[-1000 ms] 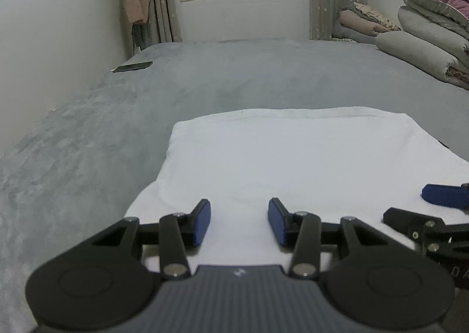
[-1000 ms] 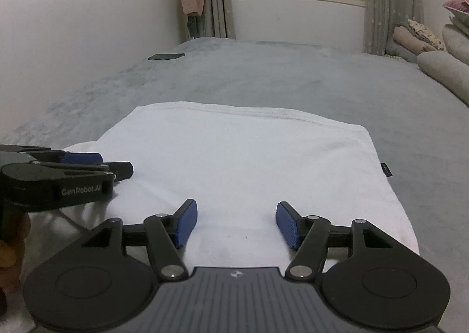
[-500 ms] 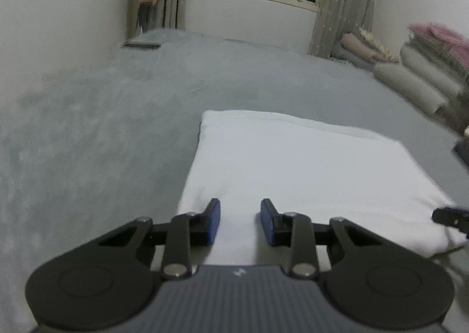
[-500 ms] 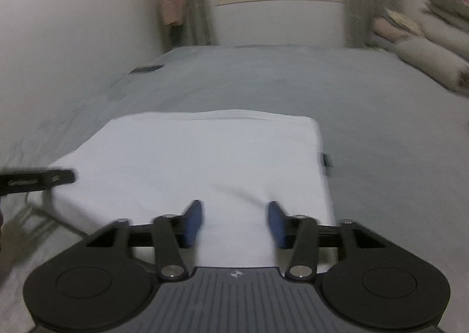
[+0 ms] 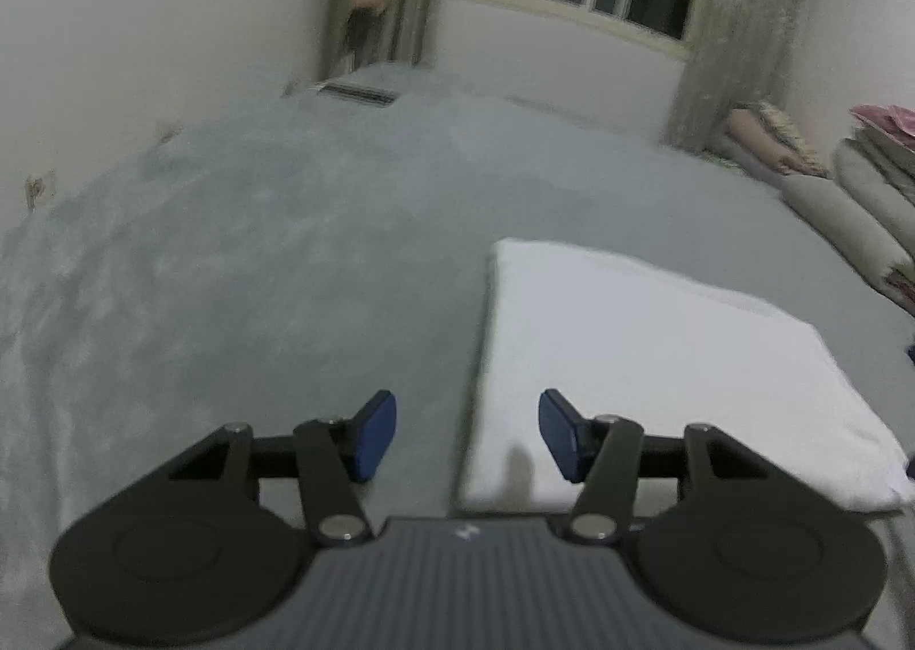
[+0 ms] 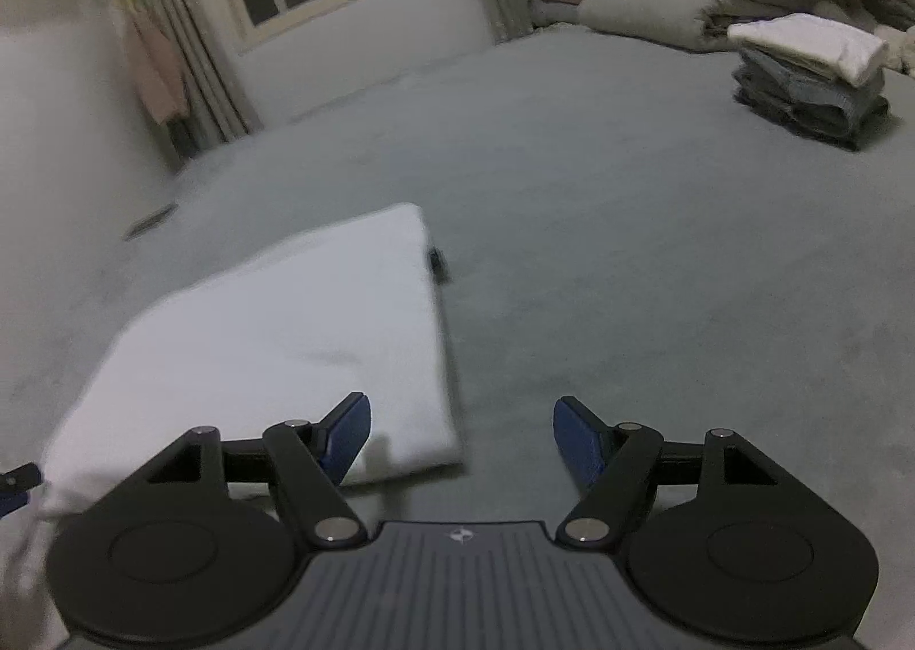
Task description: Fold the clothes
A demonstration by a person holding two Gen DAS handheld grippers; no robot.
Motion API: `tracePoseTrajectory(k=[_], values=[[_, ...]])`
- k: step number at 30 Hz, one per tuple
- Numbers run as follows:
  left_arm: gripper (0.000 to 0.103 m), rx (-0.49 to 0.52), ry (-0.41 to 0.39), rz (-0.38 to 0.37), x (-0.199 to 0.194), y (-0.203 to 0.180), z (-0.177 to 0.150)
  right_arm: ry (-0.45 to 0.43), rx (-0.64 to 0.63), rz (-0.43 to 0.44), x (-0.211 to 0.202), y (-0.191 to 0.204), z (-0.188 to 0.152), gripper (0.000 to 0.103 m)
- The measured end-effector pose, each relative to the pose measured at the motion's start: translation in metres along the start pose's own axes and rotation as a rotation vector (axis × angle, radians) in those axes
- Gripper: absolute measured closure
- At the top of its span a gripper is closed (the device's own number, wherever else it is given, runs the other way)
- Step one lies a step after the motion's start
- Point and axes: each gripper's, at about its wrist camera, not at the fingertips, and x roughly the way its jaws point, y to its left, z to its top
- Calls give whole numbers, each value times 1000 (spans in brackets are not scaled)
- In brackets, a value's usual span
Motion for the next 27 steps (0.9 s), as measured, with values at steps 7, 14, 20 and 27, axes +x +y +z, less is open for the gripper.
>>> tracePoseTrajectory(k=[7, 14, 20, 27], values=[[45, 227, -47, -100, 8, -71, -25, -42, -257, 128, 2, 73, -17, 52], [39, 222, 35, -88, 29, -72, -31, 24, -318, 144, 33, 94, -36, 61], [37, 225, 28, -81, 29, -69, -34, 14, -316, 134, 26, 92, -37, 61], [34, 200, 34, -90, 23, -63, -36, 19, -283, 146, 26, 83, -37, 61]])
